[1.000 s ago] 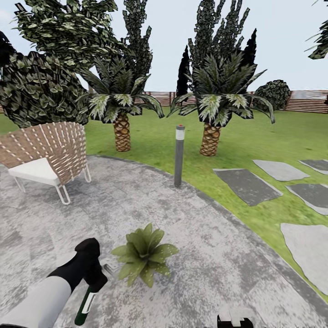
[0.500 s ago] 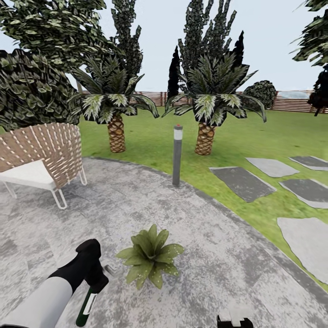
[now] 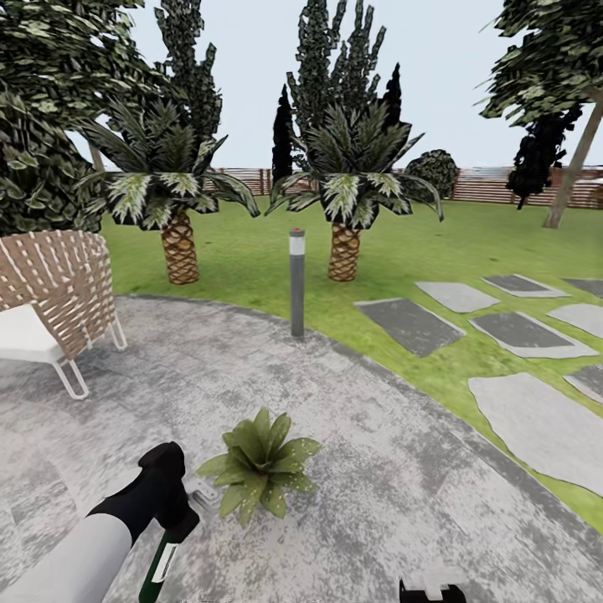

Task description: Pick up the pesticide atomizer in the garden and spray insectifuge to fully cover both potted plants in the garden.

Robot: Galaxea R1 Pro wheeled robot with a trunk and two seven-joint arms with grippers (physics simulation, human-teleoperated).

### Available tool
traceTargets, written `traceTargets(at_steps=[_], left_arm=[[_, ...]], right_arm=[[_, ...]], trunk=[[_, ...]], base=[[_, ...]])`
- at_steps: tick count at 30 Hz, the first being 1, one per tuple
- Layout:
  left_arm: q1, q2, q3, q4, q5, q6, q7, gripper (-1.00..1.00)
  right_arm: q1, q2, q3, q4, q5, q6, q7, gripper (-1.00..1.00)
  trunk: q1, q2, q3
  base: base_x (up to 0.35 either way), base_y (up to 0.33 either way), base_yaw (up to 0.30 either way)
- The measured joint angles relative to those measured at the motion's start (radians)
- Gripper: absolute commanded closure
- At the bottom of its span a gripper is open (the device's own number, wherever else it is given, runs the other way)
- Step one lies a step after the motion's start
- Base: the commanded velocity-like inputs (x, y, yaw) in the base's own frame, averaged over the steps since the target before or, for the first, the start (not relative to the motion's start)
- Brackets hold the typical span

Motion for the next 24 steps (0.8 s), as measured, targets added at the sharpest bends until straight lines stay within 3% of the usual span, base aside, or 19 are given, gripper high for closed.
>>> traceTargets(at_steps=[9, 19, 24], left_arm=[[0.000, -0.001, 0.000, 0.000, 0.000, 0.001, 0.000, 1.00], [0.000, -0.001, 0.000, 0.001, 0.000, 0.000, 0.000, 1.00], [0.000, -0.001, 0.000, 0.002, 0.000, 0.000, 0.000, 1.00]], right_arm=[[0.000, -0.001, 0.000, 0.000, 0.000, -0.001, 0.000, -1.00], [0.000, 0.000, 0.000, -0.001, 0.000, -0.002, 0.000, -1.00], [0.000, 0.000, 0.000, 0.000, -0.001, -0.002, -0.001, -1.00]], trunk=[[0.000, 0.000, 0.000], [-0.001, 0.000, 0.000], [-0.001, 0.000, 0.001]], base=[[-0.094, 0.275, -0.075], [0.174, 0.276, -0.003], [0.176, 0.245, -0.196]])
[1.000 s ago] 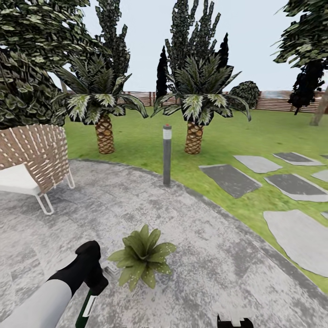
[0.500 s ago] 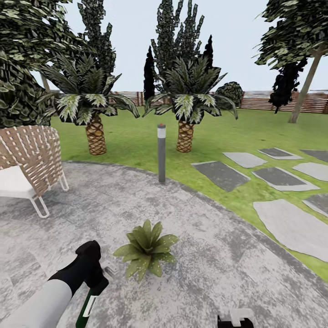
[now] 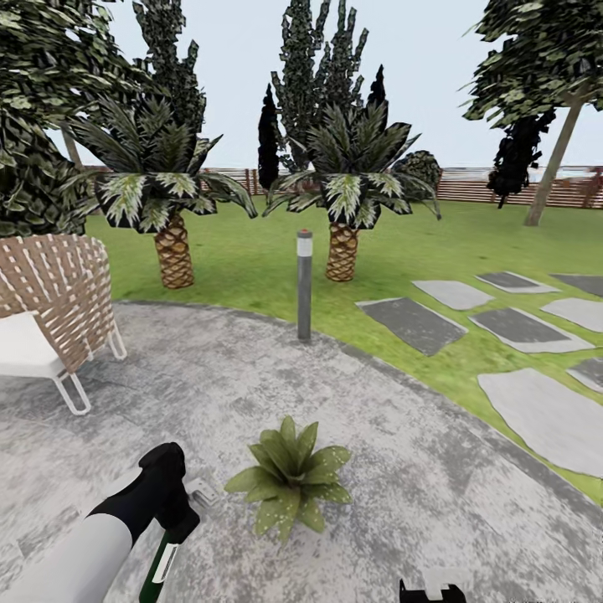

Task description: Pick up the pesticide atomizer in the garden and spray insectifuge to fully cover both potted plants in the garden.

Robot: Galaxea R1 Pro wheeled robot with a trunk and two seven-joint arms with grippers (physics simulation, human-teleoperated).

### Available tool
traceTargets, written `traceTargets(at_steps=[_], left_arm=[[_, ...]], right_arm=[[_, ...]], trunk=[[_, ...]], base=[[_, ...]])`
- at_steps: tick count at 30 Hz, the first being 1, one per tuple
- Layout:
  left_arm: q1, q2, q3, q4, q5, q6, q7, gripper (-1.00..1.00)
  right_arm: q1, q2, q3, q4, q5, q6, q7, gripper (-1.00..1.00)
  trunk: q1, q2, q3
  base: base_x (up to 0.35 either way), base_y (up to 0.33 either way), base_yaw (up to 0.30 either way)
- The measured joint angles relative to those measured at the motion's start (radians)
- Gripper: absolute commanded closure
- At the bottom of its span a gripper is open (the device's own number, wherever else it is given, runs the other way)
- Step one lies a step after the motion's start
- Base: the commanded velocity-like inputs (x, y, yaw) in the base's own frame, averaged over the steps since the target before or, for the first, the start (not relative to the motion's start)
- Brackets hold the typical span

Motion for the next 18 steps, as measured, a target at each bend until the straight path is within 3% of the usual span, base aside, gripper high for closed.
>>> traceTargets(at_steps=[10, 18], left_arm=[[0.000, 0.000, -0.002, -0.001, 0.000, 0.000, 0.000, 1.00], [0.000, -0.011, -0.003, 0.001, 0.002, 0.000, 0.000, 1.00]], right_arm=[[0.000, 0.000, -0.001, 0.000, 0.000, 0.001, 0.000, -1.00], [0.000, 0.000, -0.001, 0.000, 0.000, 0.001, 0.000, -1.00]], trunk=[[0.001, 0.000, 0.004], [0.000, 0.000, 0.008]], base=[[-0.196, 0.235, -0.262], [-0.039, 0.039, -0.264]])
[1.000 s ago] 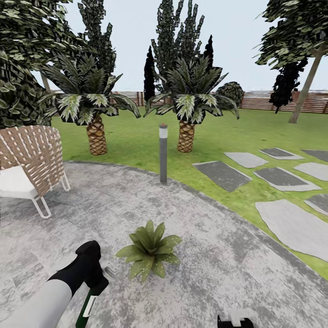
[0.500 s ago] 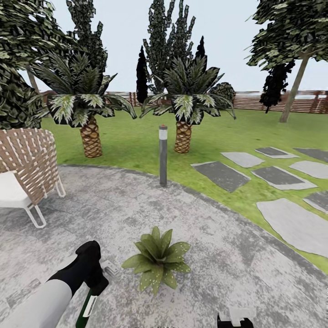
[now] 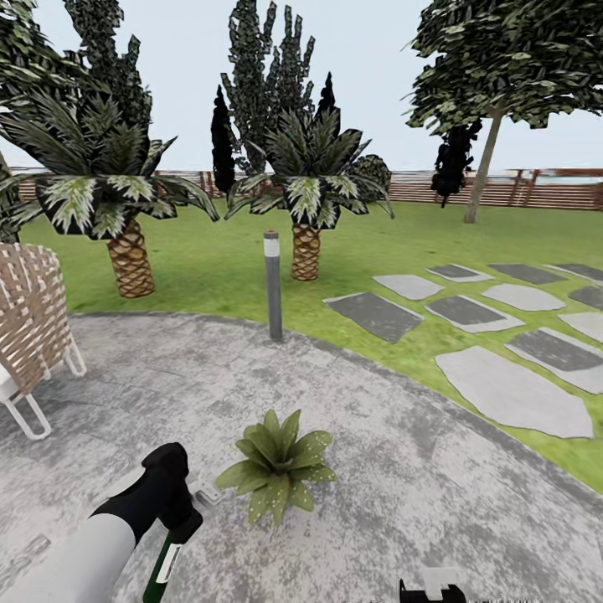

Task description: Pick up the pesticide atomizer in the garden and spray insectifuge to fully cover both potted plants in the garden.

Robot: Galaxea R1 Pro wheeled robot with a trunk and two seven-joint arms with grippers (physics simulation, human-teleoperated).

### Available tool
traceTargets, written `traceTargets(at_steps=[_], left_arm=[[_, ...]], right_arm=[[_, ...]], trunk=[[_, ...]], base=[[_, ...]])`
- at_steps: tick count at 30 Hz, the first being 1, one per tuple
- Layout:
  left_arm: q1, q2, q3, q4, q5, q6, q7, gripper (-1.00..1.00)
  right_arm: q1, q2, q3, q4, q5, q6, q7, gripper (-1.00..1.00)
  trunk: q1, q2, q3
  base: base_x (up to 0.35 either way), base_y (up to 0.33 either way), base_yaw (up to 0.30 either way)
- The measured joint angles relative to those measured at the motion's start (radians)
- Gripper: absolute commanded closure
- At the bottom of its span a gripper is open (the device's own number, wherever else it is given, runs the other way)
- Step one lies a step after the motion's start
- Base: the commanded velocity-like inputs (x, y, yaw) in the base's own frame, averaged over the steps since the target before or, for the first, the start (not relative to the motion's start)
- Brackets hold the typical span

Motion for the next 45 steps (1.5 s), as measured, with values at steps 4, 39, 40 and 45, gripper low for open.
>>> traceTargets(at_steps=[4, 39, 40, 45], left_arm=[[-0.002, 0.000, -0.001, -0.002, -0.001, 0.002, -0.011, 1.00], [-0.112, 0.011, -0.087, 0.013, -0.016, 0.011, -0.175, 1.00], [-0.112, 0.011, -0.088, 0.013, -0.016, 0.011, -0.175, 1.00], [-0.112, 0.011, -0.088, 0.013, -0.017, 0.011, -0.175, 1.00]], right_arm=[[0.000, 0.000, 0.000, 0.000, 0.000, 0.000, 0.000, -1.00], [0.000, -0.002, 0.000, 0.000, 0.001, -0.001, 0.001, -1.00], [0.000, -0.001, 0.000, 0.000, 0.001, 0.000, 0.001, -1.00], [0.000, -0.001, 0.000, 0.000, 0.001, 0.001, 0.000, -1.00]], trunk=[[0.000, 0.000, 0.002], [0.000, 0.000, 0.008], [0.000, 0.000, 0.008], [0.000, 0.000, 0.008]], base=[[0.000, 0.000, -0.264], [-0.002, 0.069, -0.095], [-0.066, 0.302, -0.045], [-0.085, 0.303, -0.200]])
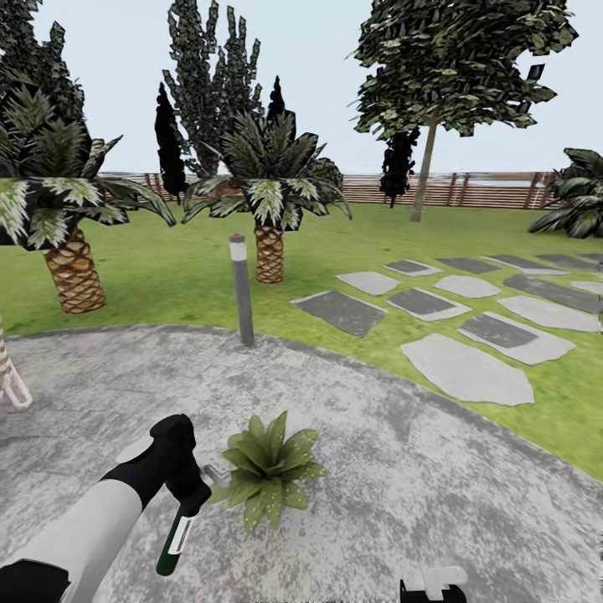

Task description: Pick up the pesticide atomizer in the garden and spray insectifuge to fully cover both potted plants in the garden.

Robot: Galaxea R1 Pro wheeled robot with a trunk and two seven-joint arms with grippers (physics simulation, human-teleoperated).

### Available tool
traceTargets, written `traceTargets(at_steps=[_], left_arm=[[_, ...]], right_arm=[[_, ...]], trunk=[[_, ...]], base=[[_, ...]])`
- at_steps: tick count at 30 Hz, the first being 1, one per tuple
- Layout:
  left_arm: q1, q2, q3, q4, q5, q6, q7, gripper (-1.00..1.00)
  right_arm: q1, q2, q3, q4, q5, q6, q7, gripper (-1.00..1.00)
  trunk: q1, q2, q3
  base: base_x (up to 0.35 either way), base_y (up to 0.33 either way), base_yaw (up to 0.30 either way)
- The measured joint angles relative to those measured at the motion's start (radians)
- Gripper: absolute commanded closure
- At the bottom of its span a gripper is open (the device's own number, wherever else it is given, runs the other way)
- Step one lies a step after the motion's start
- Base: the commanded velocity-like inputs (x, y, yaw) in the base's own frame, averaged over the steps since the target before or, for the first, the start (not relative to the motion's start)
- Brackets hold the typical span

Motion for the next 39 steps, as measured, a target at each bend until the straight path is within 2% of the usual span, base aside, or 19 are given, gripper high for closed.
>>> traceTargets(at_steps=[10, 17, 22, 30, 39], left_arm=[[0.000, 0.000, 0.001, 0.000, -0.001, 0.001, 0.001, 1.00], [0.000, 0.000, 0.002, 0.000, -0.001, 0.002, 0.002, 1.00], [0.000, 0.001, 0.004, 0.000, -0.001, 0.000, 0.003, 1.00], [0.059, 0.004, 0.007, 0.001, -0.002, -0.008, 0.009, 1.00], [0.063, 0.004, 0.013, -0.008, -0.005, -0.006, 0.010, 1.00]], right_arm=[[0.000, 0.000, 0.001, 0.000, 0.001, 0.000, 0.000, -1.00], [0.000, 0.000, 0.002, 0.000, 0.001, 0.000, 0.000, -1.00], [0.000, 0.000, 0.001, 0.000, 0.001, 0.000, 0.000, -1.00], [0.000, 0.002, -0.003, -0.006, -0.002, 0.000, 0.001, -1.00], [0.000, 0.001, 0.001, -0.005, 0.000, -0.001, 0.003, -1.00]], trunk=[[0.000, 0.000, 0.000], [0.000, 0.000, 0.000], [0.000, 0.000, 0.000], [0.000, 0.000, -0.002], [0.000, 0.000, -0.009]], base=[[-0.190, 0.256, -0.197], [-0.006, 0.297, -0.025], [0.128, 0.268, -0.232], [0.024, 0.027, -0.240], [0.000, 0.000, -0.046]])
